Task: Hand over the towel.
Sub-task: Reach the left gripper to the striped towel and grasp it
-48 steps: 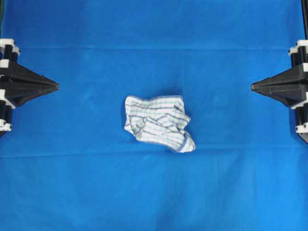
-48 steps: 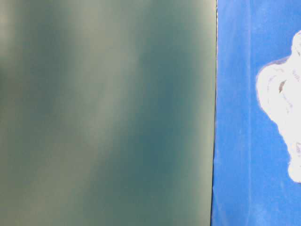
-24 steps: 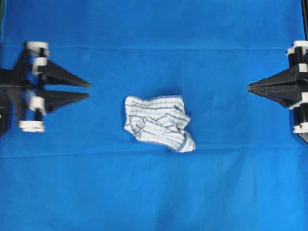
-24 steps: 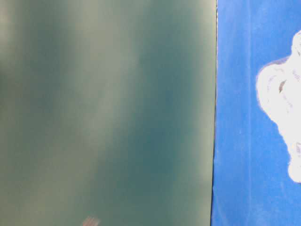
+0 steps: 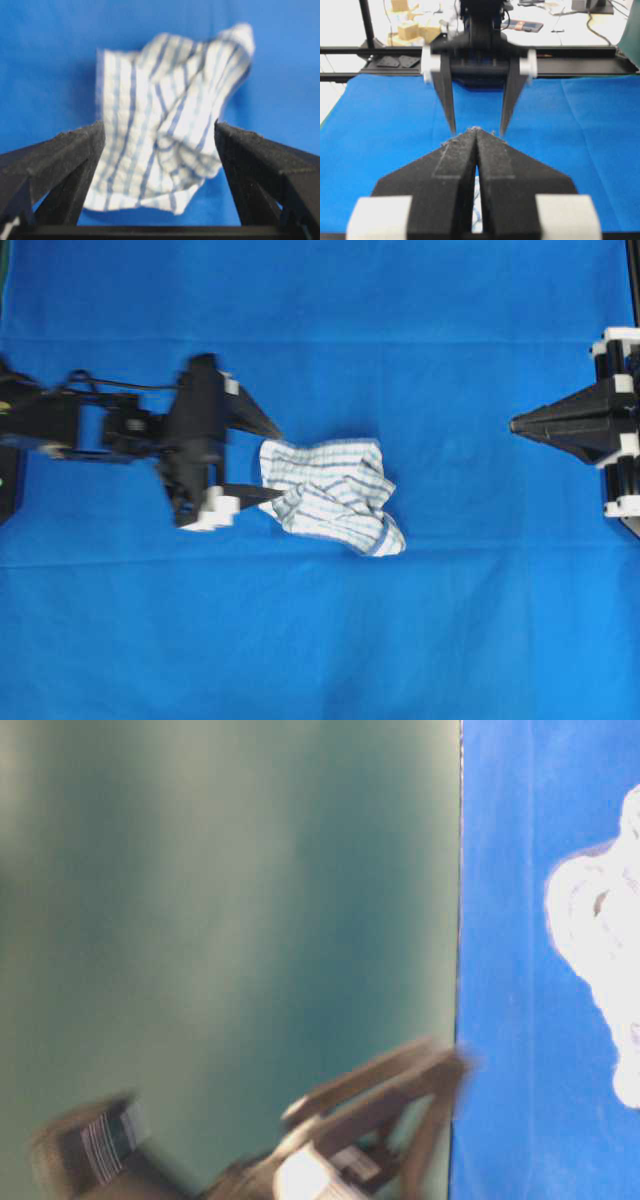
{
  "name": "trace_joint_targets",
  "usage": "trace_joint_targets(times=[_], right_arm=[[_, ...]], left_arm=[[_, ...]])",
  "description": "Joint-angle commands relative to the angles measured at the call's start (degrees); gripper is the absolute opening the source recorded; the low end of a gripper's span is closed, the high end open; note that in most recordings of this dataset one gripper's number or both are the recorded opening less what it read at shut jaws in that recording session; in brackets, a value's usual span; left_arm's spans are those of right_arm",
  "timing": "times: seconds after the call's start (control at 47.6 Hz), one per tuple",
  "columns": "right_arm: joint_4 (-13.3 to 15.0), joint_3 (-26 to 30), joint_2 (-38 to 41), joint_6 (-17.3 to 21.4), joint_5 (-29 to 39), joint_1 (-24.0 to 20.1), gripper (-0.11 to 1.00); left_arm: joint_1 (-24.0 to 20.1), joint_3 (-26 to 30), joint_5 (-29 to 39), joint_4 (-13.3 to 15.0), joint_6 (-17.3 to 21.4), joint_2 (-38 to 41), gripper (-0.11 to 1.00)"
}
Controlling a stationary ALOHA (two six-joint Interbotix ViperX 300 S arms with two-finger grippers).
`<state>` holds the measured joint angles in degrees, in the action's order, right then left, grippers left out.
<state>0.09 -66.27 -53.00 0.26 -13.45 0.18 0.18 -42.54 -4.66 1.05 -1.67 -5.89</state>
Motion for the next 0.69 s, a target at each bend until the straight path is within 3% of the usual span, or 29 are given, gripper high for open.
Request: trace_joint_targets(times=[0.0,0.399,0.672], right_arm=[[-0.18,1.05,0.7,0.09,-0.18,0.0,0.0],[-0.18,0.79,2.29,0.09,-0.09,0.0,0.0],[-0.18,0.88,2.37,-0.09,0.26,0.0,0.0]], left_arm=[[0.09,3.34,0.7,0.09,0.0,3.96,0.93],[-0.62,8.7,-0.35,0.09,0.0,17.58,0.93],[-0.62,9.23,-0.18,0.09,0.79,20.04,0.93]])
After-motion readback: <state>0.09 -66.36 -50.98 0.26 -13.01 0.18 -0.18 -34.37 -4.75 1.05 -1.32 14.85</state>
